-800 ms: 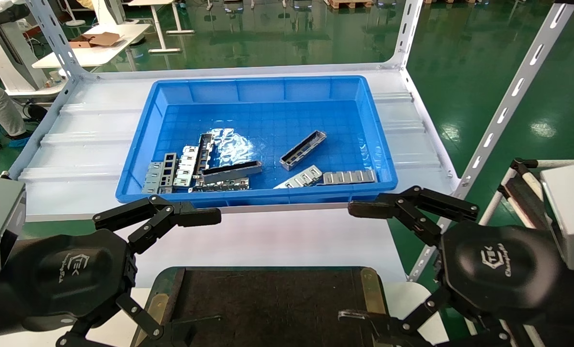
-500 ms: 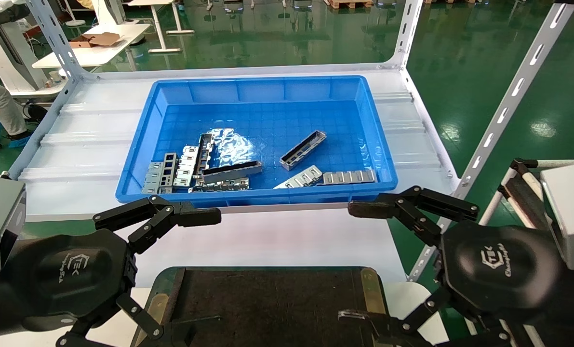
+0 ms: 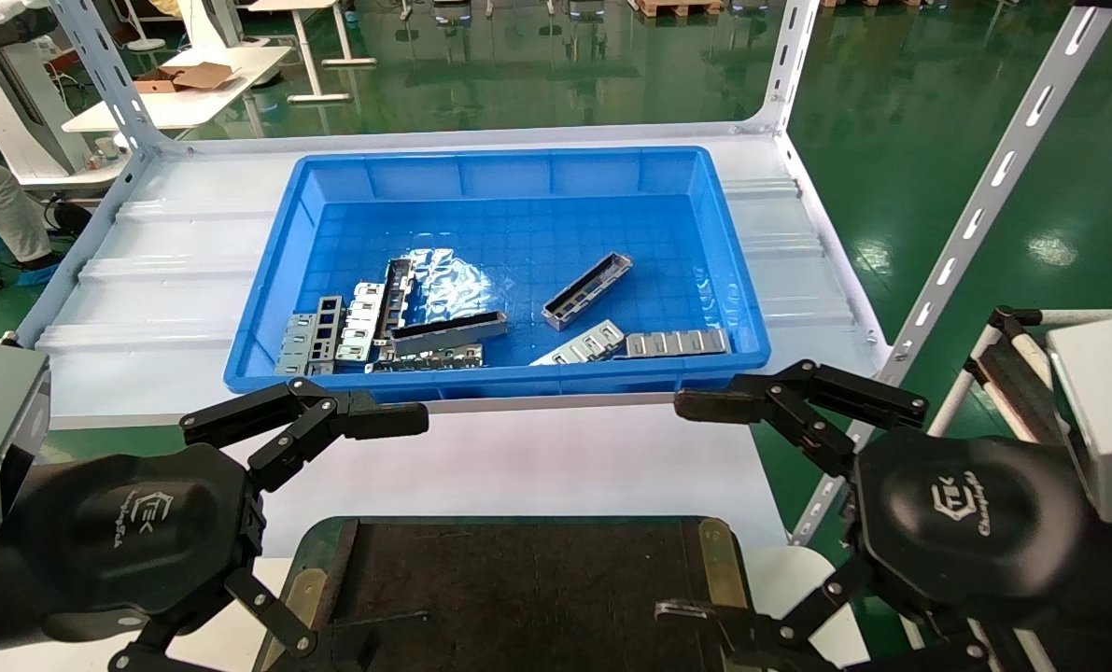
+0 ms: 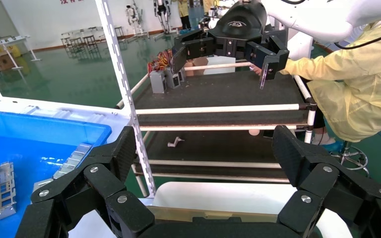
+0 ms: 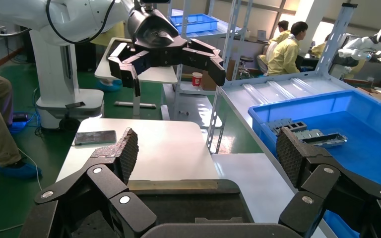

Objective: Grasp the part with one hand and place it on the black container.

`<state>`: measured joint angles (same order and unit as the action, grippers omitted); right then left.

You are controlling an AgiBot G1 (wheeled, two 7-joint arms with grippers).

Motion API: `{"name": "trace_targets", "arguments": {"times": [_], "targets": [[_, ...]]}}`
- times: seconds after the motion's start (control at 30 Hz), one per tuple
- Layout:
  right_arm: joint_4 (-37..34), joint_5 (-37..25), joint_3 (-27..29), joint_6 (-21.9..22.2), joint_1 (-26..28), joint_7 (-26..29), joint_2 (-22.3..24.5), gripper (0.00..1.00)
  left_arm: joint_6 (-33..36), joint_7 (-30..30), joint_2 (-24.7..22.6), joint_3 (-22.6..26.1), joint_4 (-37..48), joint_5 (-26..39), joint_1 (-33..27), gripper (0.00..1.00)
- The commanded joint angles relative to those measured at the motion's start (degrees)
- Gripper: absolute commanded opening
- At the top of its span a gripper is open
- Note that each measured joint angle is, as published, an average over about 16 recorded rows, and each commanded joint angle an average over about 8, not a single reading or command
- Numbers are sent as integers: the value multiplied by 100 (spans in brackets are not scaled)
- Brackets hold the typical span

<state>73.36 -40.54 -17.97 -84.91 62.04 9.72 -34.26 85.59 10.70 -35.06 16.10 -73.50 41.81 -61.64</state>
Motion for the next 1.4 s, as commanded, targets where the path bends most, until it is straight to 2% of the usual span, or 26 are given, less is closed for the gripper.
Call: {"name": "trace_targets", "arguments": {"times": [0.03,1.4], "targets": [[0,0,0,0,0,0,0,100,0,0,0,0,0,0,0,100],[-2,0,-1,-1,1,-1,0,100,-55,-34,-16,-10,3,26,-4,100]]}}
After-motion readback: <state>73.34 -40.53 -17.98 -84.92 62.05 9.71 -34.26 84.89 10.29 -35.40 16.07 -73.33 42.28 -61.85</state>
